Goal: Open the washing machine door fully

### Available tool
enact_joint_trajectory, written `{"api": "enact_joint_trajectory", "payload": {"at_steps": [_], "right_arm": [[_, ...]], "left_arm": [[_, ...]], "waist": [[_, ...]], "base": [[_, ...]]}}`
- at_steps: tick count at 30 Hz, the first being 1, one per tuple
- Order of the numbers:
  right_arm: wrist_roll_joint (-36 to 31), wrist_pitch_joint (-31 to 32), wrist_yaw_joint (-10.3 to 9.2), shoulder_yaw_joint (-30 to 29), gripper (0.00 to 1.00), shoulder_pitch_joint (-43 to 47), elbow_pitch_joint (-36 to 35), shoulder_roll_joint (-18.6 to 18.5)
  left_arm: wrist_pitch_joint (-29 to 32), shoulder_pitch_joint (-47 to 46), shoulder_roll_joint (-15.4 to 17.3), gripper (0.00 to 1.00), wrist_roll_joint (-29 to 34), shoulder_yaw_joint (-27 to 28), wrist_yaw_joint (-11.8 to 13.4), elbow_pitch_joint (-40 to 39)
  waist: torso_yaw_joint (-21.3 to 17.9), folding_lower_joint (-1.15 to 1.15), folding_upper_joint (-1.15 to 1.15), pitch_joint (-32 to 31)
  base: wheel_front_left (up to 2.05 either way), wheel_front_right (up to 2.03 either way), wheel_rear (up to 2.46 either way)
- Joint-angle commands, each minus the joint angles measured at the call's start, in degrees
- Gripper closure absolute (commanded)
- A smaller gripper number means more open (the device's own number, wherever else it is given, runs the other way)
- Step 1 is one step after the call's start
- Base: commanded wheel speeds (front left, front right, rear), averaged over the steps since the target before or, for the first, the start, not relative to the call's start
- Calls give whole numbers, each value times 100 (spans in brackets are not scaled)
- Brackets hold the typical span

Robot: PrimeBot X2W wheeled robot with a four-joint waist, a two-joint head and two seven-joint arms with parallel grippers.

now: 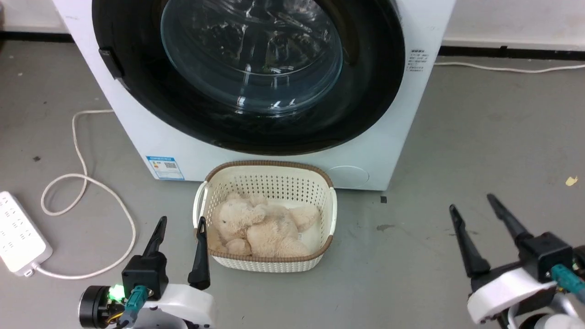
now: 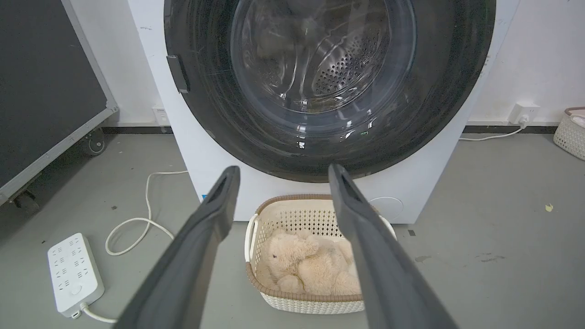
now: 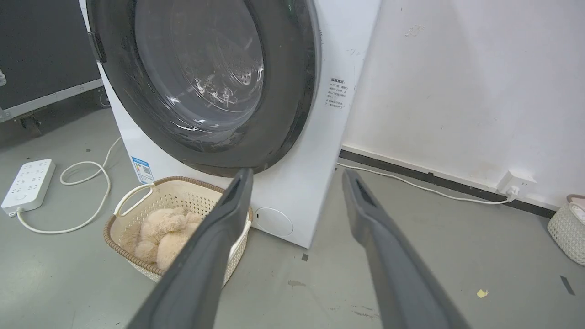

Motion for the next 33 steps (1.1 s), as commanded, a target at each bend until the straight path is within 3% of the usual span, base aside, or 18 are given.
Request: {"api": "enact_joint_trajectory", "payload": {"at_steps": [1,5,6,7,8,17,23,33], "right_arm": [[17,-56,1,6,0,-112,-43,-74],[134,-43,1,-3,0,-324,-58,-210],[170,-26,2,-7,51,-382,-60,-248],[211,-12,2,-16,91,-446,-63,-283],[255,4,2,-28,100,-512,-65,-314],[867,360,2,-184,100,-1368,-13,-454],[1636,907,2,-343,100,-2327,278,-530],[2447,1746,3,-758,100,-3648,1324,-410]], "left_arm": [[-72,-92,3,0,-50,-26,30,-21],[-120,-149,3,0,-91,-80,82,-44],[-132,-164,3,0,-101,-94,95,-52],[-144,-179,3,0,-111,-108,106,-61],[-156,-195,3,0,-121,-122,117,-68],[-264,-357,4,0,-213,-217,242,-182],[-360,-533,4,0,-288,-271,361,-257],[-479,-678,4,0,-308,-348,437,-283]], "waist": [[29,0,0,37],[94,0,0,141],[110,0,0,170],[127,0,0,199],[144,0,0,228],[297,0,0,565],[479,0,0,894],[679,0,0,1230]], "base": [[0,0,0],[0,0,0],[0,0,0],[0,0,0],[0,0,0],[0,0,0],[0,0,0],[0,0,0]]}}
